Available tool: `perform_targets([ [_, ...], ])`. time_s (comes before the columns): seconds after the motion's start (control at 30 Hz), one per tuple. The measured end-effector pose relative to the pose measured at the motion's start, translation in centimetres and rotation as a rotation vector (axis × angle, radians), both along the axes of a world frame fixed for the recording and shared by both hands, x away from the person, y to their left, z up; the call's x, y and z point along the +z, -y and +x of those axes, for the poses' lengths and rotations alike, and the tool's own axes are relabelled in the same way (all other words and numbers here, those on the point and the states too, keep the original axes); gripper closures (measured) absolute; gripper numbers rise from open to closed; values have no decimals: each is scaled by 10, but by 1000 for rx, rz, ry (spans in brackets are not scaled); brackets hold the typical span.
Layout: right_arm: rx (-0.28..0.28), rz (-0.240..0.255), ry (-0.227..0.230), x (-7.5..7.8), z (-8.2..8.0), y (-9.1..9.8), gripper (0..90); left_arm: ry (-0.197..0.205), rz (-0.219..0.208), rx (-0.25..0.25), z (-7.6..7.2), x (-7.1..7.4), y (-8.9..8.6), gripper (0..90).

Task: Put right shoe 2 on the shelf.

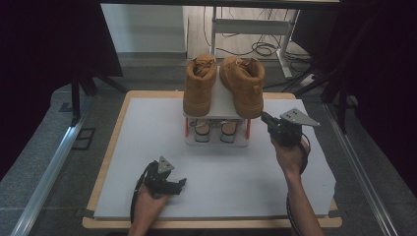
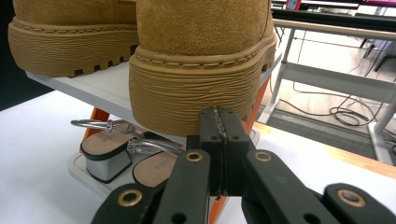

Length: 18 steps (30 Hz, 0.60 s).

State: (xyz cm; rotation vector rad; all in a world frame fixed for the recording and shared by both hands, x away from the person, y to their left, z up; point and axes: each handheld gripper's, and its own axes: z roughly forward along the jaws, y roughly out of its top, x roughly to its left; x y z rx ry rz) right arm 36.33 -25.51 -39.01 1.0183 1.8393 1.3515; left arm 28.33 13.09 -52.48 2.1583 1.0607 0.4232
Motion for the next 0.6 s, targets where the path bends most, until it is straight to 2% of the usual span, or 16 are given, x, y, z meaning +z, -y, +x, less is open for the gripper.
perform_targets([
  [0.27,22,0,-1,-1,1,-10,900,0,0,0,0,0,0,135],
  [0.6,67,-12,-11,-2,7,-33,899,-1,6,-4,0,0,0,135],
])
